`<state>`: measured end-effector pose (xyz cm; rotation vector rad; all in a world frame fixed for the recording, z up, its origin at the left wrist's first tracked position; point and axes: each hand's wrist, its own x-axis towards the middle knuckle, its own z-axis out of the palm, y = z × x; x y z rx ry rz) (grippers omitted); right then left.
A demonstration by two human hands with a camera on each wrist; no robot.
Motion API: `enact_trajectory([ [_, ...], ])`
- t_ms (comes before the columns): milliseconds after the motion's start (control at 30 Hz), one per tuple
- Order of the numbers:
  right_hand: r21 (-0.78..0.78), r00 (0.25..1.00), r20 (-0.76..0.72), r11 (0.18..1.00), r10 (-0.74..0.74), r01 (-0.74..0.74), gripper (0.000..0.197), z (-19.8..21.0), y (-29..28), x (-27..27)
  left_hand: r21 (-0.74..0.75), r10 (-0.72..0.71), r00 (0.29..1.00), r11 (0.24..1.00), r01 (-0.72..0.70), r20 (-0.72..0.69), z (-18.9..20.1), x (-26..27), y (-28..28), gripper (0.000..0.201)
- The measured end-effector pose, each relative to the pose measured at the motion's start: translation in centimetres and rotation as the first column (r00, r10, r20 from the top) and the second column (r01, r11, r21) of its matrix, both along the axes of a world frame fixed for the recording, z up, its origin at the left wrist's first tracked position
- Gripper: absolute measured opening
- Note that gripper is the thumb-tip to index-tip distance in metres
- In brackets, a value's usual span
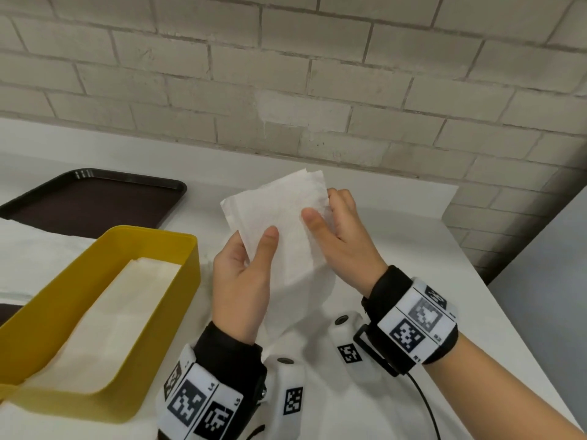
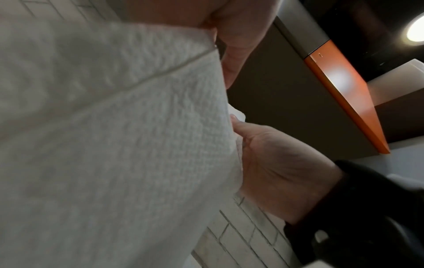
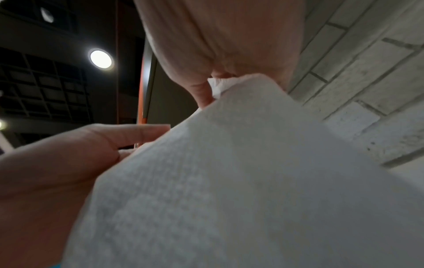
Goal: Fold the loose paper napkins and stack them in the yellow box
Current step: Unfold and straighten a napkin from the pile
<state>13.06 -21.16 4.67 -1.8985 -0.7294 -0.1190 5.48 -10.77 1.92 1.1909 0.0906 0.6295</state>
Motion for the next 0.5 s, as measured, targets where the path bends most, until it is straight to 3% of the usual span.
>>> enact_trajectory([
  [100, -0.028, 0.993, -0.098, 0.998, 0.057, -0.061, 0.028, 0.5, 0.3, -0.2, 0.037, 0.021, 1.0, 0.999, -0.021, 0.005, -0.2, -0.3, 0.2, 0.016],
  [200, 0.034, 0.965, -0.21, 0.988, 0.155, -0.151, 0.012, 0.4, 0.7, -1.0, 0.045, 0.047, 0.999, 0.998, -0.047, 0.022, -0.2, -0.7, 0.1, 0.021],
  [300, 0.15, 0.92, -0.324, 0.972, 0.221, -0.181, 0.037, 0.1, 0.3, -1.1, 0.043, 0.104, 0.992, 0.993, -0.107, 0.066, -0.3, -0.9, 0.5, 0.027],
  [367, 0.089, 0.885, -0.39, 0.967, 0.253, -0.237, 0.04, -0.1, -0.4, -1.2, 0.04, 0.138, 0.985, 0.989, -0.143, 0.105, -0.4, -1.1, 0.8, 0.042],
  [433, -0.02, 0.866, -0.403, 0.943, 0.296, -0.331, 0.025, -0.4, -1.0, -1.4, 0.042, 0.168, 0.979, 0.984, -0.174, 0.119, -0.5, -1.4, 1.1, 0.056],
  [500, -0.121, 0.881, -0.364, 0.923, 0.302, -0.366, 0.022, -0.3, -1.6, -1.6, 0.062, 0.175, 0.979, 0.981, -0.182, 0.102, -0.8, -1.8, 1.6, 0.07],
])
